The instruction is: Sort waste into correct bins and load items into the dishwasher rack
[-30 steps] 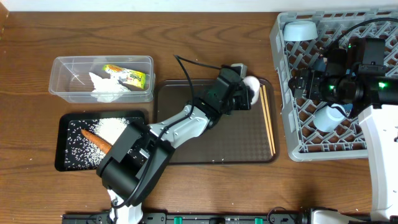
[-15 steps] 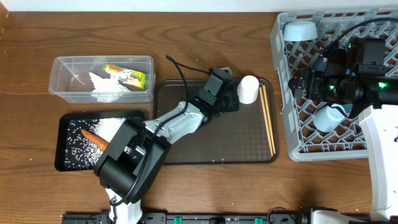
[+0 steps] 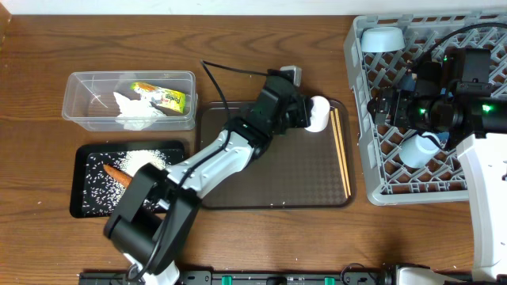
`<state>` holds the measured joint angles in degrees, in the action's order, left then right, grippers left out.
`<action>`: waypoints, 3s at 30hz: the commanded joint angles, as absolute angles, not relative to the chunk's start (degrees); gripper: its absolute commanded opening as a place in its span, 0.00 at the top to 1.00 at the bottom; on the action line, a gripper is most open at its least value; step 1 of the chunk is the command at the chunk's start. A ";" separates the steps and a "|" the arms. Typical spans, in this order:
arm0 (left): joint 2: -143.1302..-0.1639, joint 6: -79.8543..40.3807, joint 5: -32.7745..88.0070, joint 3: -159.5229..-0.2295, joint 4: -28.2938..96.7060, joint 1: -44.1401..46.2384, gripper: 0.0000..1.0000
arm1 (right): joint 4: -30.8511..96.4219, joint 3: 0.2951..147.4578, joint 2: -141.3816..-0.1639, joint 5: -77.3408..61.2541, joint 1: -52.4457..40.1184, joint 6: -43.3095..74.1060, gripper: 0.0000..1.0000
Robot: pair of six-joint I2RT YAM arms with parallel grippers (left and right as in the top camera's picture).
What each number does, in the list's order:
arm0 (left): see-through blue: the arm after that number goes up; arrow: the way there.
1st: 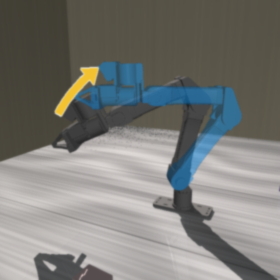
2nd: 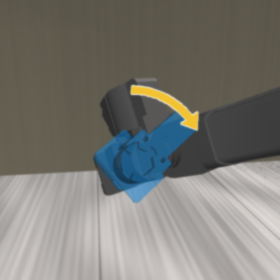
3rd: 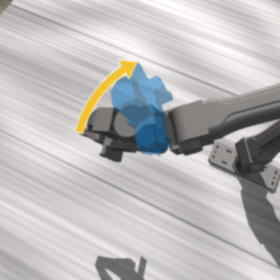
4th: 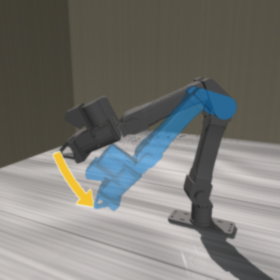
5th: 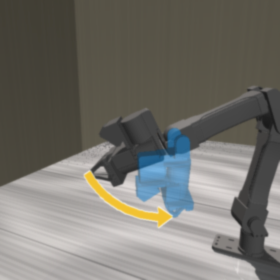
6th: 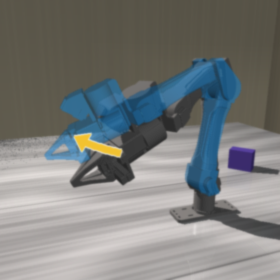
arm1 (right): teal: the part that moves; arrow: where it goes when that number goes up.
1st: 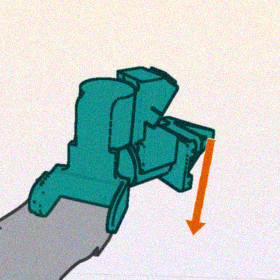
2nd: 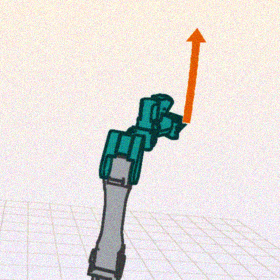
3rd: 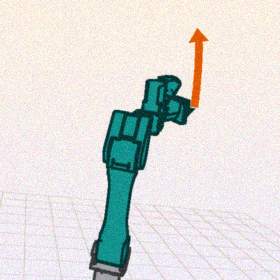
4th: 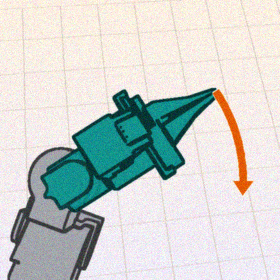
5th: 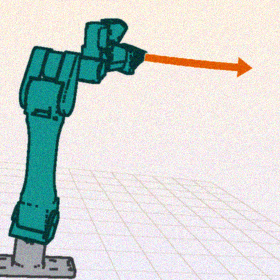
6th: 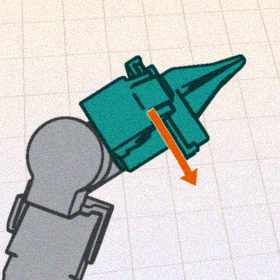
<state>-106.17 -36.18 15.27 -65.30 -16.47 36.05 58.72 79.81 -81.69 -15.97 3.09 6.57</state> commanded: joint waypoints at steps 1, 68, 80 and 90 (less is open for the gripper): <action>-109.03 -38.81 15.88 -65.39 -19.99 36.34 0.88 | 58.74 79.88 -81.38 -15.86 2.17 6.81 0.01; -107.28 -25.26 5.28 -65.39 2.79 33.43 0.91 | 58.74 79.88 -81.38 -15.86 2.17 6.81 0.01; -104.51 -22.92 3.16 -65.39 21.08 31.92 0.94 | 58.74 79.88 -81.38 -15.86 2.17 6.81 0.01; -102.63 -22.98 3.38 -65.39 31.48 31.92 0.94 | 58.74 79.88 -81.38 -15.86 2.17 6.81 0.01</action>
<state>-99.81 -23.90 4.51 -69.10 26.87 32.34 58.72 79.81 -81.69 -15.94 3.09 6.57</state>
